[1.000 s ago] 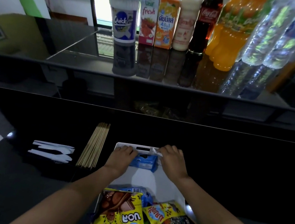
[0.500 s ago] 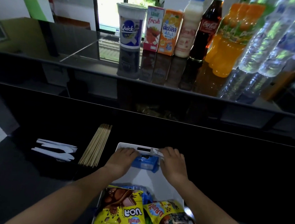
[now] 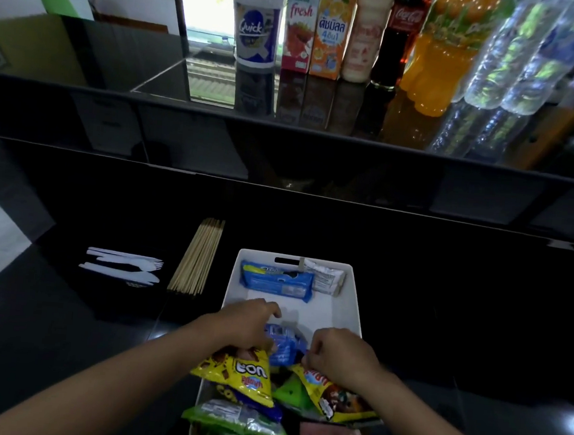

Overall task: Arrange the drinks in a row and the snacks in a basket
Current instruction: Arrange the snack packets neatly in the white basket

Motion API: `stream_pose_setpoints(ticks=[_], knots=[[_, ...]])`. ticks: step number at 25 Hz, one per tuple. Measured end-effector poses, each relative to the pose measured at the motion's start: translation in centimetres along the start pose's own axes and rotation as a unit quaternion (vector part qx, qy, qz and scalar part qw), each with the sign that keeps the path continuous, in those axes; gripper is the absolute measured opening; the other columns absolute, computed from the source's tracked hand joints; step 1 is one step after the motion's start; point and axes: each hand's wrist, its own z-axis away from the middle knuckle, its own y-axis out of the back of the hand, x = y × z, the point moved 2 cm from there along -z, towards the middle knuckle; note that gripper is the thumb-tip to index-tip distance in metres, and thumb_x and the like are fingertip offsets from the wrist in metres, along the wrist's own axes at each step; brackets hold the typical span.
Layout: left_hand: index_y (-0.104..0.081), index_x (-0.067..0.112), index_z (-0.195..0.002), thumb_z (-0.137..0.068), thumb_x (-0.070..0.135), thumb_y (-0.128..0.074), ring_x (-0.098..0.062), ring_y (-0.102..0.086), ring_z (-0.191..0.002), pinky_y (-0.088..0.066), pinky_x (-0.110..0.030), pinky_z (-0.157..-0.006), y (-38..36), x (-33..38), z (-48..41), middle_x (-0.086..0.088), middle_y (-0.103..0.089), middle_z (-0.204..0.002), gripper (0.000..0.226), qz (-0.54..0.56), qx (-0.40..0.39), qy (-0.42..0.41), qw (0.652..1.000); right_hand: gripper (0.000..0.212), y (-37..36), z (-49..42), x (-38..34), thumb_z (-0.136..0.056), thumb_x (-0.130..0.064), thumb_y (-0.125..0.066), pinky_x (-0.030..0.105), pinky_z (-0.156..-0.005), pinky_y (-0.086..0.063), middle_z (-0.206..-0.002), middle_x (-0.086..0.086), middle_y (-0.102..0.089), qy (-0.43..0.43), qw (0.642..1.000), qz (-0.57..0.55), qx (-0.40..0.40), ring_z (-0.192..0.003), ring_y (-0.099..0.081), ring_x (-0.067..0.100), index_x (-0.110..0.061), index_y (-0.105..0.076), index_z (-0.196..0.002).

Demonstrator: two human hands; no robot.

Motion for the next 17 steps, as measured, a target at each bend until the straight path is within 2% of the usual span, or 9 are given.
stream_pose_setpoints(ticks=[2, 5, 8, 12, 14, 17], knots=[[-0.044, 0.028, -0.132, -0.075, 0.044, -0.074, -0.023, -0.055, -0.111, -0.048, -0.031, -0.083, -0.3, -0.1, 0.3, 0.0, -0.048, -0.129, 0.067, -0.031, 0.014, 0.007, 0.999, 0.025, 0.0, 0.2, -0.2, -0.076, -0.047, -0.066, 0.029, -0.065, -0.041, -0.101, -0.001, -0.068, -0.014, 1.0, 0.019, -0.018, -0.096, -0.064, 0.022, -0.027, -0.062, -0.089], [-0.046, 0.024, -0.135, -0.078, 0.041, -0.071, -0.024, -0.048, -0.121, -0.043, -0.033, -0.093, -0.9, 0.3, 0.4, -0.004, -0.052, -0.132, 0.065, -0.068, 0.044, 0.0, 0.997, 0.039, -0.1, -0.7, -1.1, -0.077, -0.044, -0.07, 0.031, -0.073, -0.044, -0.113, 0.004, -0.065, -0.022, 0.997, 0.061, -0.039, -0.104, -0.062, 0.026, -0.022, -0.061, -0.107], [-0.055, 0.025, -0.127, -0.079, 0.039, -0.069, -0.023, -0.058, -0.111, -0.048, -0.031, -0.084, -1.1, 0.2, 0.3, -0.004, -0.061, -0.124, 0.052, -0.037, 0.062, 0.026, 0.997, 0.049, -0.6, -1.7, -1.5, -0.075, -0.043, -0.073, 0.032, -0.08, -0.049, -0.117, 0.006, -0.063, -0.04, 0.996, 0.063, -0.052, -0.106, -0.062, 0.027, -0.019, -0.059, -0.116], [-0.064, 0.027, -0.101, -0.082, 0.037, -0.064, -0.02, -0.063, -0.097, -0.044, -0.027, -0.069, -0.7, -0.2, 0.7, 0.001, -0.067, -0.104, 0.022, -0.016, 0.138, 0.043, 0.989, 0.06, -1.4, -2.9, -0.7, -0.068, -0.05, -0.075, 0.031, -0.081, -0.047, -0.119, 0.005, -0.065, -0.08, 0.992, 0.03, -0.094, -0.11, -0.059, 0.026, -0.02, -0.061, -0.118], [-0.064, 0.027, -0.097, -0.084, 0.037, -0.062, -0.02, -0.063, -0.094, -0.044, -0.028, -0.068, -0.7, -0.3, 0.9, 0.002, -0.068, -0.1, 0.016, -0.009, 0.159, 0.057, 0.986, 0.062, -2.0, -3.3, -0.5, -0.069, -0.053, -0.074, 0.032, -0.082, -0.044, -0.122, 0.003, -0.063, -0.092, 0.99, 0.051, -0.096, -0.117, -0.052, 0.027, -0.023, -0.059, -0.122], [-0.064, 0.028, -0.096, -0.084, 0.037, -0.063, -0.019, -0.063, -0.092, -0.044, -0.028, -0.067, -0.7, -0.3, 0.8, 0.003, -0.068, -0.1, 0.015, -0.008, 0.153, 0.056, 0.987, 0.053, -2.8, -3.8, -0.5, -0.077, -0.052, -0.068, 0.034, -0.086, -0.04, -0.122, 0.001, -0.062, -0.107, 0.987, 0.092, -0.079, -0.123, -0.043, 0.027, -0.024, -0.06, -0.122]])
